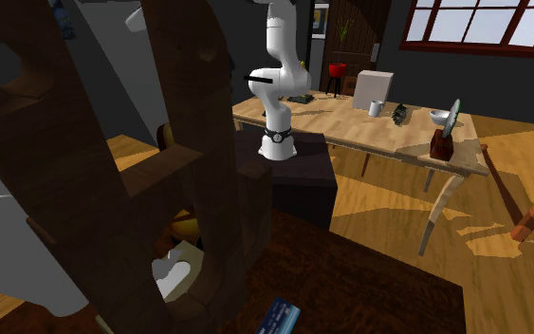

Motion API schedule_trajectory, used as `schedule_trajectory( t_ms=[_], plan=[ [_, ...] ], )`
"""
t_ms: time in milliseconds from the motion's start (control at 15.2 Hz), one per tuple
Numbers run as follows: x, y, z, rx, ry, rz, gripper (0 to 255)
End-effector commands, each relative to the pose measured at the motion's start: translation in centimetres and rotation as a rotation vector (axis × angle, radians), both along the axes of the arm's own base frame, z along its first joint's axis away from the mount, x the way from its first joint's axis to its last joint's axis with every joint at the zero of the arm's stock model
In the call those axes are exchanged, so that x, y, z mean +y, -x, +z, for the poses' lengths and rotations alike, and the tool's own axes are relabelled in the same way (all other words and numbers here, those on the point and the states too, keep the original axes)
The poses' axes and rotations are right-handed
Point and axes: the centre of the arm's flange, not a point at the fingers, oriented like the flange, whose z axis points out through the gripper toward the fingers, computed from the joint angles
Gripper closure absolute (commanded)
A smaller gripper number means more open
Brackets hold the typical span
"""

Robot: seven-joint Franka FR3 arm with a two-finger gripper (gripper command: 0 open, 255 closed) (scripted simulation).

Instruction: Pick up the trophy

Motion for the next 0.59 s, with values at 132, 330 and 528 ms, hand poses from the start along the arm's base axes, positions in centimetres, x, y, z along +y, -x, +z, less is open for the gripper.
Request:
schedule_trajectory(
  t_ms=[132, 330, 528],
  plan=[
    [-3.6, -4.1, -0.8, -0.033, -0.051, 0.04, 0],
    [-6.3, -7.3, -1.5, -0.056, -0.089, 0.067, 0],
    [-7.9, -9.3, -2.4, -0.071, -0.112, 0.084, 0]
  ],
)
